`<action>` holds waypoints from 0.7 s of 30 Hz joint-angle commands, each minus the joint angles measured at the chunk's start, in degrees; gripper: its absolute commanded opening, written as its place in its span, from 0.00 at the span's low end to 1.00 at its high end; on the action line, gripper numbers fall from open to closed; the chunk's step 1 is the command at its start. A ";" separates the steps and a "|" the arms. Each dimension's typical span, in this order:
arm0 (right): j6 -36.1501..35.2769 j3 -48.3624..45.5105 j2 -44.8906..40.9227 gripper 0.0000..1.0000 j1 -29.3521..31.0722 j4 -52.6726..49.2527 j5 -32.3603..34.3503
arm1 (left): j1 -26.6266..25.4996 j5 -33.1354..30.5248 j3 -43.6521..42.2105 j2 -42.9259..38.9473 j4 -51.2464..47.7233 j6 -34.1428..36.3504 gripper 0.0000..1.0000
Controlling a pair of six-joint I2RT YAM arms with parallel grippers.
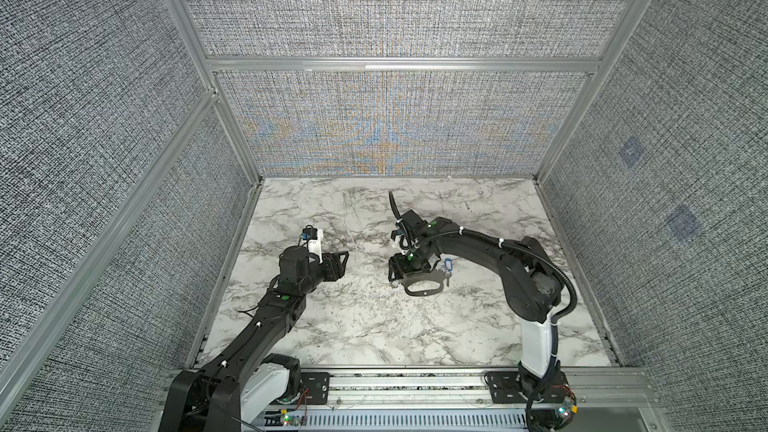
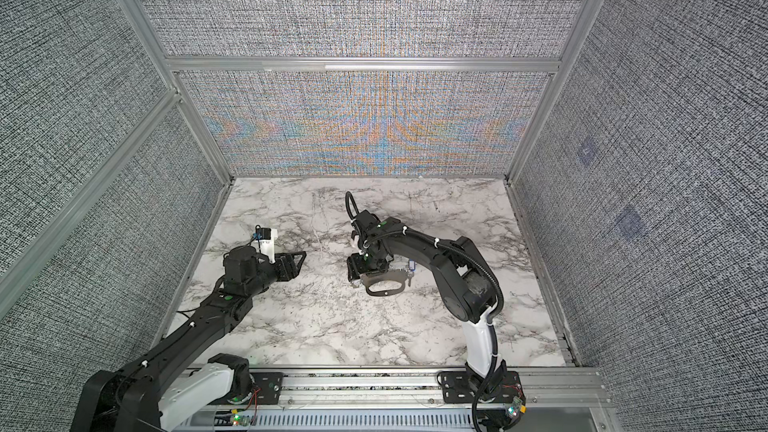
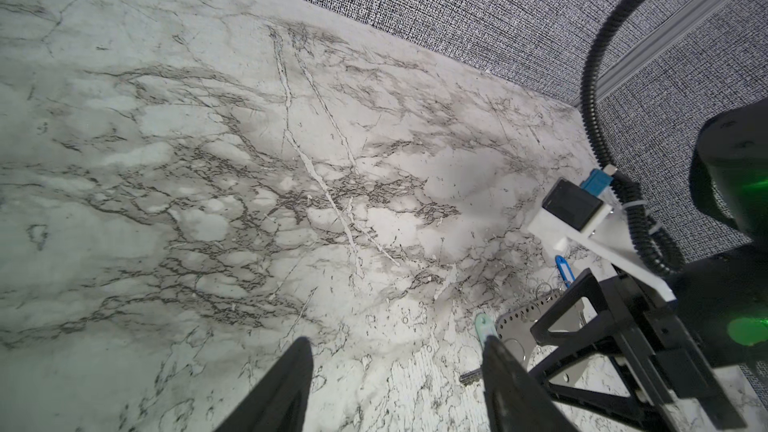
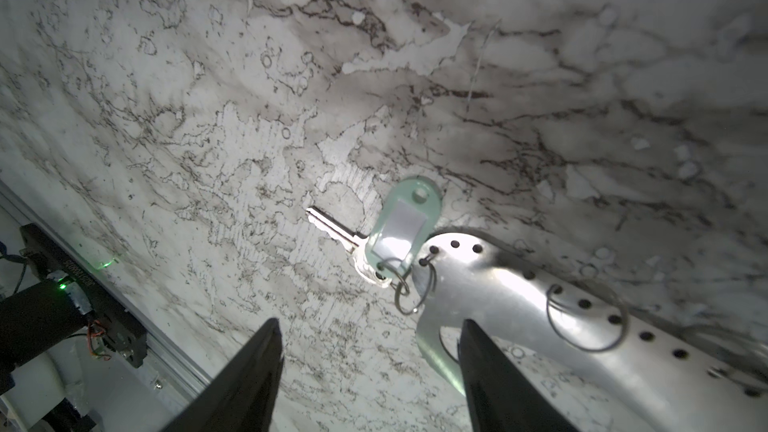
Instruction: Remove the keys from the keyring
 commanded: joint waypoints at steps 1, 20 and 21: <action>-1.28 1.45 1.19 0.70 0.23 -2.97 -1.26 | 0.02 -0.93 -0.25 -0.33 -0.64 0.14 0.67; -5.65 10.46 5.88 0.69 1.99 -7.05 -0.27 | 0.02 -1.59 -0.01 -0.89 -2.49 1.35 0.68; -5.05 9.88 4.98 0.69 1.98 -6.76 1.41 | 0.00 -1.63 0.09 -1.00 -2.52 1.50 0.68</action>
